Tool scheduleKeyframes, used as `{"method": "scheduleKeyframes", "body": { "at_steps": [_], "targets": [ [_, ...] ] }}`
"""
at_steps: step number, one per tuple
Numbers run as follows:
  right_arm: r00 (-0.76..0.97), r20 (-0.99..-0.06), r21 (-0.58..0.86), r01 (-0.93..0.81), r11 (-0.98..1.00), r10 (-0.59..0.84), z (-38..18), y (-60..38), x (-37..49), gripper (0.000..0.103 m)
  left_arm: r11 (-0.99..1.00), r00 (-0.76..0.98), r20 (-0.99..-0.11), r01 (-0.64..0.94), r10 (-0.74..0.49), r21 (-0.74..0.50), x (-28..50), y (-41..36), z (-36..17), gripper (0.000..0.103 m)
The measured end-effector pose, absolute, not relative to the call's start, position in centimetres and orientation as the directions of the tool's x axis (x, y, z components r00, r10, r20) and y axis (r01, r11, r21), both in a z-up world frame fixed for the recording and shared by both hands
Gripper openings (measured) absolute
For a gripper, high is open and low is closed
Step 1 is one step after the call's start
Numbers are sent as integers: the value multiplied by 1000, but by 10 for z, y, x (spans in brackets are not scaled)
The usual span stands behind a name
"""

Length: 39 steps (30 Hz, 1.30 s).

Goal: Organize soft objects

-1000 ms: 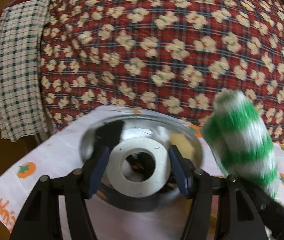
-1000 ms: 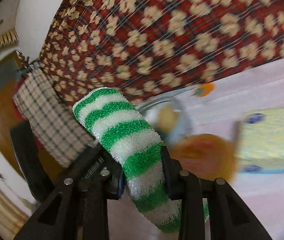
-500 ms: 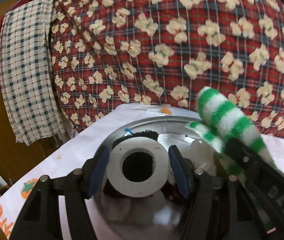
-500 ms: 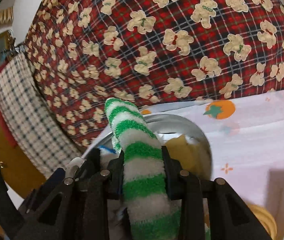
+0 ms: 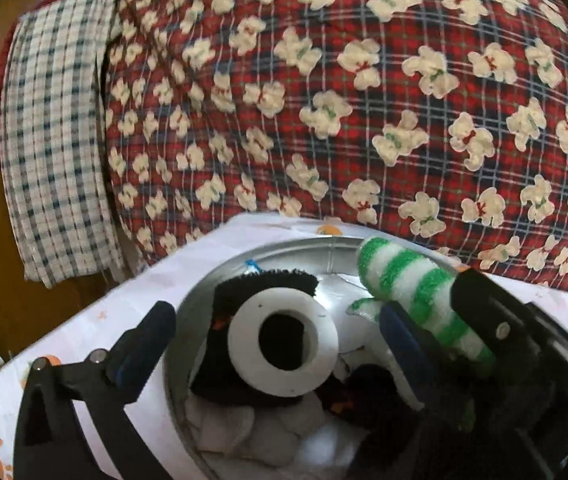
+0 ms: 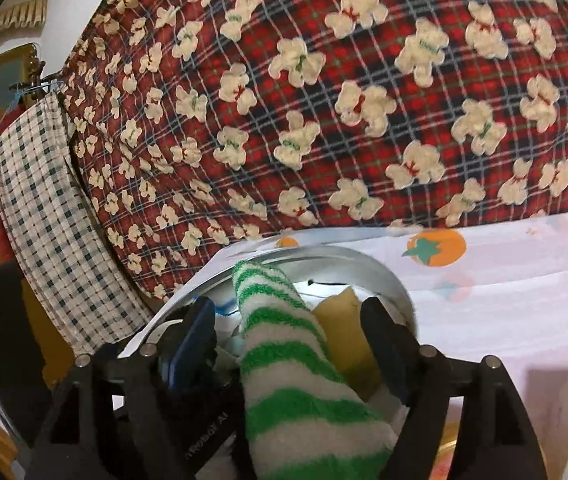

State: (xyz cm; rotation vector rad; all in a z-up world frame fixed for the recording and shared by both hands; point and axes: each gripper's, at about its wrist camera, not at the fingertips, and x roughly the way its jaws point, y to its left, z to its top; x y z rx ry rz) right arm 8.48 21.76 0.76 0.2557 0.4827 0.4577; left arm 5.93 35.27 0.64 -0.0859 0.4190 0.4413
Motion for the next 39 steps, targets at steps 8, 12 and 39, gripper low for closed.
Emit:
{"method": "scheduleKeyframes", "body": {
  "at_steps": [8,12,39],
  "targets": [
    [862,-268,291,-352,890,429,13,206,44,85,856,783,-392,-516,483,25,35,354,5,103],
    [919,-192,192,-309,931,344,11,204,21,86,847,793,-347,-532,501,7,21,353,6,103],
    [971,-91,208,-199,958,221,12,170,-10,93,873,837,-288,-487,465,-6,-11,334,7,103]
  ]
}}
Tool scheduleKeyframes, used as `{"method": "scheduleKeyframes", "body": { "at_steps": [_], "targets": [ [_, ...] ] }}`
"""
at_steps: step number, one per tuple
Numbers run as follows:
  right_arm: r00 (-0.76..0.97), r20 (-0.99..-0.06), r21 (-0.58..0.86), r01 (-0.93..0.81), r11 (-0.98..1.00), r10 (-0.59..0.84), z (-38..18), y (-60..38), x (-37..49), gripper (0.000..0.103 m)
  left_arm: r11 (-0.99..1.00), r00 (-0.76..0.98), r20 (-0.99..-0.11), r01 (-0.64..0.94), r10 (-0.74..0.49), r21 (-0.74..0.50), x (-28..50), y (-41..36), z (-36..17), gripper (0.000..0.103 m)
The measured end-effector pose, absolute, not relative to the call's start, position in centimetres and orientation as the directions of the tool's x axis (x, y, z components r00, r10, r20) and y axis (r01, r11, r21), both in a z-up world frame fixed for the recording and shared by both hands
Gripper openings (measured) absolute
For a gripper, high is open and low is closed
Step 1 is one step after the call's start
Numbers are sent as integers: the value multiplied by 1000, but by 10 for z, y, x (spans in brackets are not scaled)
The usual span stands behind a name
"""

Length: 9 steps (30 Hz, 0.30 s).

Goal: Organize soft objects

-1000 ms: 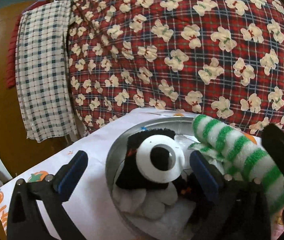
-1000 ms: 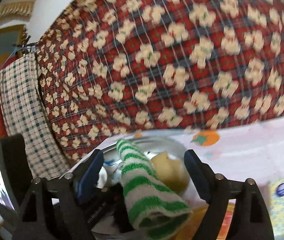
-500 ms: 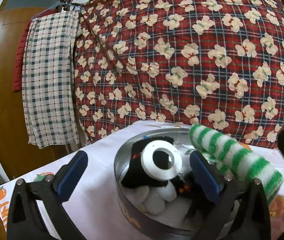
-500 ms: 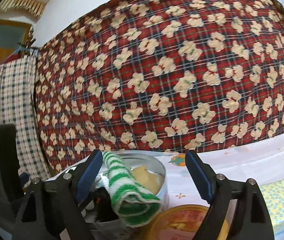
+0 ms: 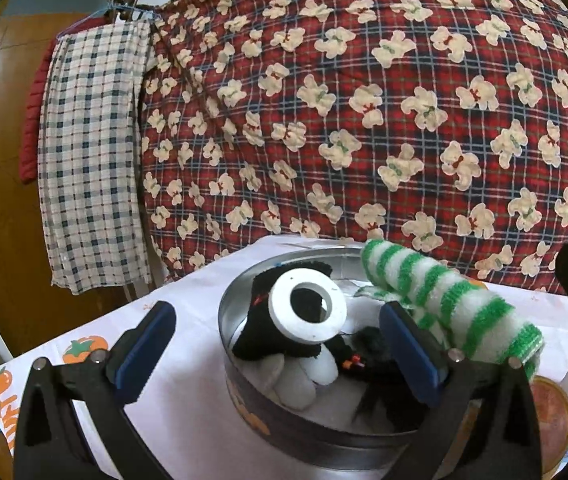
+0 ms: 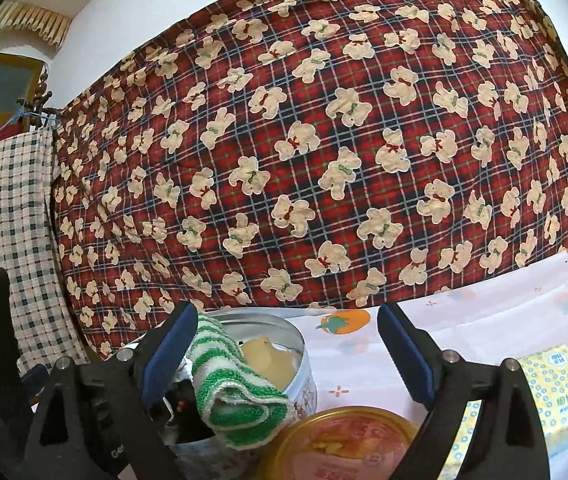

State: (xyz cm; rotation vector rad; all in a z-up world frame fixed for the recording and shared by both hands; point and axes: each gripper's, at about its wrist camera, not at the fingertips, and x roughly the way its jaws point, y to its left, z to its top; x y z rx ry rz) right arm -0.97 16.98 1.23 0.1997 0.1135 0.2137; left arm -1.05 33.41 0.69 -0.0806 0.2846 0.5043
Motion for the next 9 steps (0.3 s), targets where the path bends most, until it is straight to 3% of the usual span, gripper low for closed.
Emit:
{"method": "scheduleKeyframes", "body": {
  "at_steps": [9],
  "targets": [
    [971,-90,207,-198,958,220,12,170,-10,93,878,842,-289,-479,456,-13,-10,334,7,103]
  ]
}}
